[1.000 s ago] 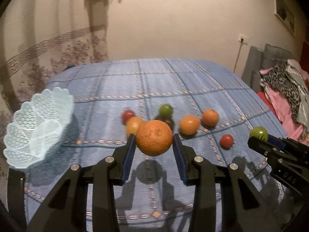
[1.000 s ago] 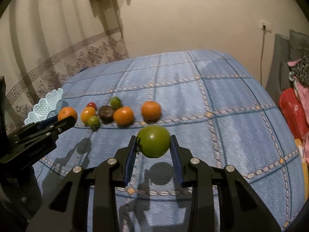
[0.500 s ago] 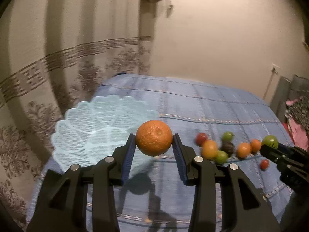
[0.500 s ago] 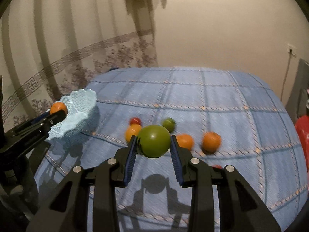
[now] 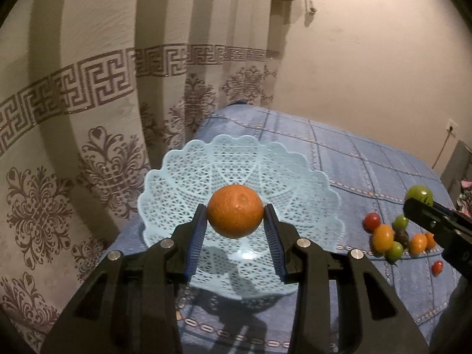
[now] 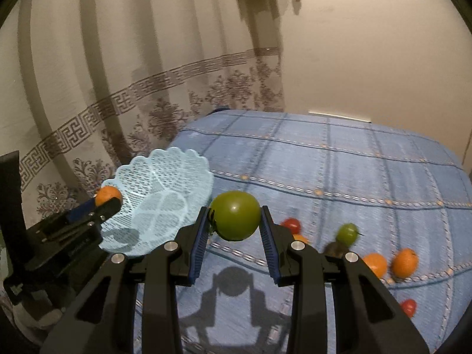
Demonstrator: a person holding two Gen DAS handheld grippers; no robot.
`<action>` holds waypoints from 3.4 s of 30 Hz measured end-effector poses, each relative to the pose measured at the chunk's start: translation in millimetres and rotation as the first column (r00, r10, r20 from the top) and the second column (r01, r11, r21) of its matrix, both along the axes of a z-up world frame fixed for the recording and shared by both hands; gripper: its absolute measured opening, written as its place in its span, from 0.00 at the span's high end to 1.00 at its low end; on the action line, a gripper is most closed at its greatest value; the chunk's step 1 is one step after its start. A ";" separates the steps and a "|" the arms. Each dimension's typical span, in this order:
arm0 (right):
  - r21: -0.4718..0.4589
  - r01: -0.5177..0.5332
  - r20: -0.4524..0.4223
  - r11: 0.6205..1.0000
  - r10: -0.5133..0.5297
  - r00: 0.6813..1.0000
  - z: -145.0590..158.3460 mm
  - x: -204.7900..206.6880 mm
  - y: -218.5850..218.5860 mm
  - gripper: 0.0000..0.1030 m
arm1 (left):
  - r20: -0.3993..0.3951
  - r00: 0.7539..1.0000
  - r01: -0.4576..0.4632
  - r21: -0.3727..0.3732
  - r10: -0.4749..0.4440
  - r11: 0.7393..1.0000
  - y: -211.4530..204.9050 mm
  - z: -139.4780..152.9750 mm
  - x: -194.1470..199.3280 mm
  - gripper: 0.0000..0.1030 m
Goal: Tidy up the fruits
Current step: 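Carry the green tomato and orange into the blue basket and open both tools, then move both open tools from the basket back toward the fruit on the table, then grasp a large orange with the right tool while the left tool grasps another orange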
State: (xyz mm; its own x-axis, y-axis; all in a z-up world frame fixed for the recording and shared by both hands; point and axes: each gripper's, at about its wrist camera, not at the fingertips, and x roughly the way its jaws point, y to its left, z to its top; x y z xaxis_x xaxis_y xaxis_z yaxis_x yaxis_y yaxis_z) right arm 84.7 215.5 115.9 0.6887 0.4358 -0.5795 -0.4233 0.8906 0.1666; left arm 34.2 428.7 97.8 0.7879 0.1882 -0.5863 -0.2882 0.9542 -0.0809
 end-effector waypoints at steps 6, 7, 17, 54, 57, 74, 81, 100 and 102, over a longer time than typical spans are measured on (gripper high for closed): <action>0.014 -0.054 -0.006 0.998 0.054 0.999 -0.9 9.0 33.1 0.66 | 0.004 1.000 -0.024 -0.016 0.024 1.000 11.5 1.8 0.4 0.57; 0.016 -0.060 -0.009 0.998 0.061 0.998 -1.5 10.3 37.3 0.66 | 0.007 1.000 -0.027 -0.019 0.027 0.999 12.8 2.1 -0.5 0.49; 0.020 -0.104 -0.028 0.994 0.105 0.994 -7.4 19.9 63.0 0.66 | 0.035 0.995 -0.088 -0.014 0.088 0.996 24.4 8.5 -6.5 0.28; 0.108 0.056 -0.073 0.993 -0.048 0.996 -18.5 4.7 5.4 0.35 | 0.099 0.993 -0.063 0.031 0.059 0.998 1.2 24.6 -19.9 0.05; 0.107 0.071 -0.072 0.992 -0.064 0.995 -18.4 3.9 -3.7 0.35 | 0.099 0.994 -0.049 0.040 0.045 0.998 -5.7 25.2 -20.2 0.04; 0.057 0.253 -0.098 0.966 -0.247 0.964 -31.9 8.6 -107.0 0.35 | 0.070 0.996 0.047 0.087 -0.053 0.995 -53.9 27.1 -16.8 0.03; 0.037 0.341 -0.122 0.939 -0.334 0.935 -42.6 18.3 -158.3 0.35 | 0.046 0.993 0.103 0.112 -0.109 0.988 -86.6 26.8 -7.9 0.03; -0.036 0.322 -0.170 0.946 -0.324 0.931 -75.7 44.1 -199.3 0.36 | -0.075 0.968 0.249 0.147 -0.241 0.957 -164.8 -8.0 21.1 0.03; -0.042 0.312 -0.170 0.949 -0.315 0.934 -78.3 45.9 -197.2 0.36 | -0.087 0.966 0.255 0.148 -0.244 0.956 -168.3 -12.6 23.4 0.03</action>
